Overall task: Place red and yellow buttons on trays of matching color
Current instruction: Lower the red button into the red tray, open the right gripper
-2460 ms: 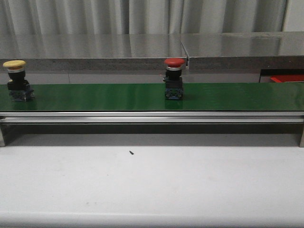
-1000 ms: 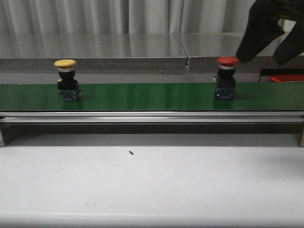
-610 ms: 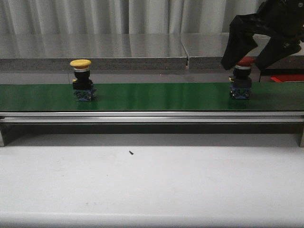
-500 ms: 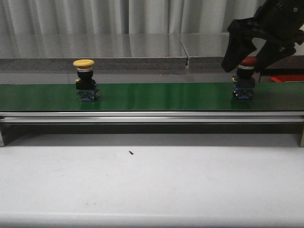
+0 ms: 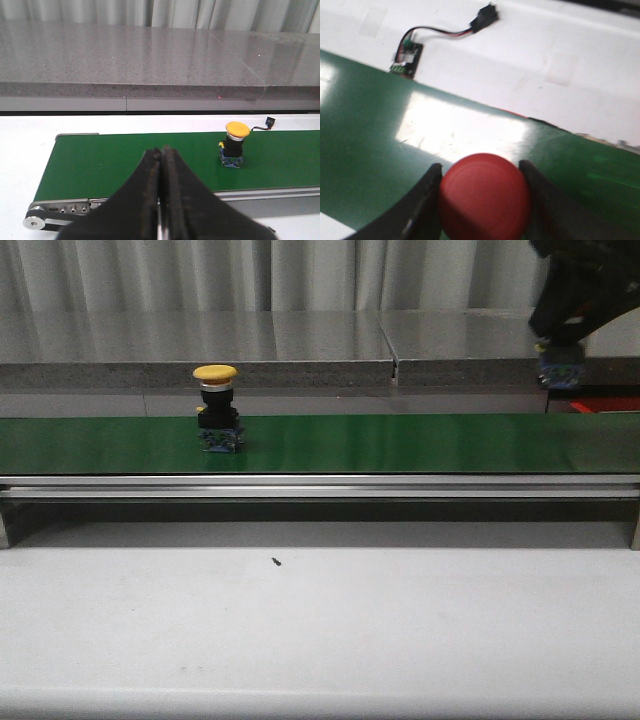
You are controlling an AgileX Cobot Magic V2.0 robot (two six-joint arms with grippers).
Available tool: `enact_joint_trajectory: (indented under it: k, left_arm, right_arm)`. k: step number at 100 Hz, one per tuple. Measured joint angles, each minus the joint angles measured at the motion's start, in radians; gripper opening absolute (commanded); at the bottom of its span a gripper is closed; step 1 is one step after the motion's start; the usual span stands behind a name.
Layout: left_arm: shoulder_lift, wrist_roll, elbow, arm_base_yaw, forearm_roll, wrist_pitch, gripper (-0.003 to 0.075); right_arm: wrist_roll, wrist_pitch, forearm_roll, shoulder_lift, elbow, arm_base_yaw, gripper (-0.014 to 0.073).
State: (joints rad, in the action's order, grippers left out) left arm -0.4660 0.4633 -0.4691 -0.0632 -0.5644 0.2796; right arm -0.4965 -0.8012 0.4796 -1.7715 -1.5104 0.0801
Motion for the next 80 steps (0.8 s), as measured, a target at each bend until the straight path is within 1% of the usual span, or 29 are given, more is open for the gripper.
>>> enact_joint_trajectory:
  k: [12,26,40,54,80]
  left_arm:
    - [0.0,0.0,0.0,0.0,-0.002,-0.002,-0.0019]
    - [0.0,0.0,0.0,0.0,-0.002,-0.002,-0.0019]
    - [0.0,0.0,0.0,0.0,-0.002,-0.002,-0.0019]
    - [0.0,0.0,0.0,0.0,-0.002,-0.004,-0.0019]
    - [0.0,0.0,0.0,0.0,-0.002,-0.004,-0.0019]
  right_arm:
    - [0.016,-0.027,-0.007,0.0,-0.058,0.118,0.013]
    - [0.025,-0.027,-0.016,-0.007,-0.122,0.261,0.013]
    - [0.044,-0.018,-0.018,-0.055,-0.213,0.358,0.013]
    - [0.065,-0.008,-0.018,-0.152,-0.328,0.397,0.013]
    - [0.069,-0.004,-0.018,-0.37,-0.532,0.399,0.013]
